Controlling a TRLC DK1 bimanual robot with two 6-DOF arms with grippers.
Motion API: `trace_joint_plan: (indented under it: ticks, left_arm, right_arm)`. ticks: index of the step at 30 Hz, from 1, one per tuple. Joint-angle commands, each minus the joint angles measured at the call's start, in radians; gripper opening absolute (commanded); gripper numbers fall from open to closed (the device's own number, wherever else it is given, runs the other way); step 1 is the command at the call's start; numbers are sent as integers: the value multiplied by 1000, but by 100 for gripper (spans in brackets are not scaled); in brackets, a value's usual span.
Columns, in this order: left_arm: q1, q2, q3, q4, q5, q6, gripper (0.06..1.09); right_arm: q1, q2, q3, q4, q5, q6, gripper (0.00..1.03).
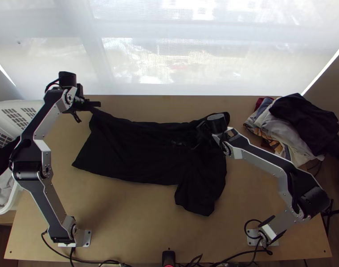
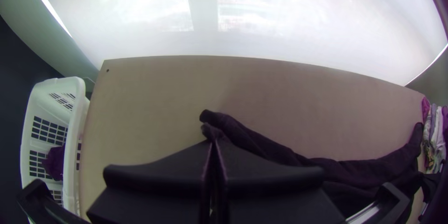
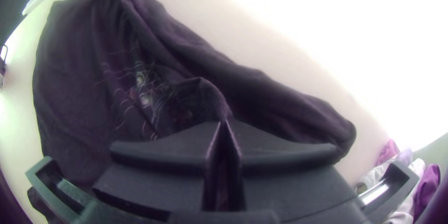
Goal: Fold the t-shirt
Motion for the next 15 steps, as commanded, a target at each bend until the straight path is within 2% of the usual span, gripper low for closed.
trace_joint_plan:
  ticks: [1, 8, 15]
  left_arm:
    - [0, -6, 65, -26, 0, -2, 9]
    - [-1, -20, 123, -44, 0, -8, 9]
    - [-3, -51, 171, -53, -1, -13, 9]
  right_arm:
    - [-84, 10, 150, -51, -3, -6, 3]
    - [-173, 34, 330, -119, -17, -4, 3]
    - [-205, 47, 455, -166, -26, -3, 3]
